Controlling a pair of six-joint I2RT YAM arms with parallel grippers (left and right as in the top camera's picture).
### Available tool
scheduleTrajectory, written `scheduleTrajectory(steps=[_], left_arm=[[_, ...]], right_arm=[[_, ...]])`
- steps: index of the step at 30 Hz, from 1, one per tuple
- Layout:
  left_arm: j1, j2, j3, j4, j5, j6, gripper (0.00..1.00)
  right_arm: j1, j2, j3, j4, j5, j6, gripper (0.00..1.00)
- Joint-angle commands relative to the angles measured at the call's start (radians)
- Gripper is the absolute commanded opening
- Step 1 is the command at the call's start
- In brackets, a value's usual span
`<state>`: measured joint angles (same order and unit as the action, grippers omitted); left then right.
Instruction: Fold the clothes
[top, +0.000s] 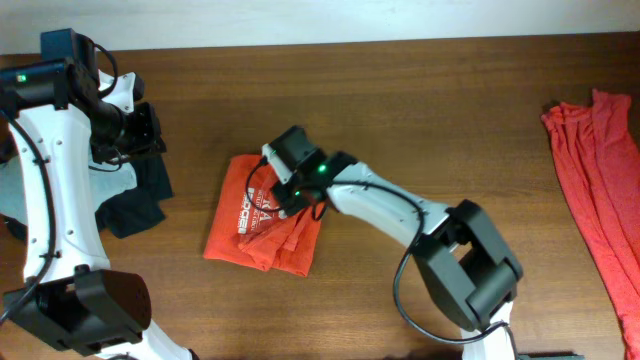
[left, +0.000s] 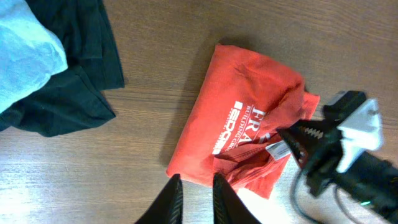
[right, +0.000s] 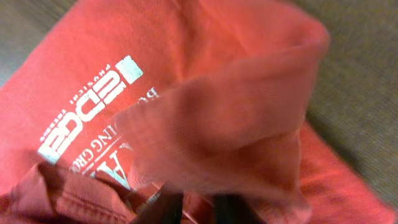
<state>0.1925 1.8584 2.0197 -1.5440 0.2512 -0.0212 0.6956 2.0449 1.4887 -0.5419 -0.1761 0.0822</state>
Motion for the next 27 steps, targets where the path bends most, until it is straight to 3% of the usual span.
scheduleTrajectory(steps=[1, 4, 7, 10, 15, 18, 24, 27], left_arm=[[0.005, -0.017, -0.068, 0.023, 0.006, 0.027, 0.19], [0.000, -0.017, -0.203, 0.071, 0.068, 0.037, 0.19], [-0.019, -0.017, -0.307, 0.122, 0.094, 0.053, 0.18], [-0.019, -0.017, -0.346, 0.160, 0.094, 0.051, 0.15], [0.031, -0.057, -0.271, 0.159, 0.110, 0.034, 0.15], [0.047, -0.094, -0.229, 0.146, 0.112, 0.034, 0.16], [0.046, -0.149, -0.220, 0.135, 0.109, 0.034, 0.21], [0.046, -0.152, -0.220, 0.121, 0.108, 0.034, 0.20]], right_arm=[[-0.027, -0.116, 0.023, -0.007, -0.116, -0.037, 0.26], [-0.071, -0.182, 0.023, -0.039, -0.112, -0.036, 0.37], [-0.092, -0.208, 0.023, -0.053, -0.179, -0.023, 0.39], [-0.081, -0.199, 0.022, -0.026, -0.309, -0.022, 0.28], [-0.006, -0.122, 0.022, 0.092, -0.303, -0.019, 0.26], [0.034, -0.065, 0.022, 0.162, -0.224, 0.047, 0.20], [0.061, 0.045, 0.022, 0.217, -0.060, 0.087, 0.18], [0.041, 0.051, 0.023, 0.149, 0.139, 0.125, 0.08]])
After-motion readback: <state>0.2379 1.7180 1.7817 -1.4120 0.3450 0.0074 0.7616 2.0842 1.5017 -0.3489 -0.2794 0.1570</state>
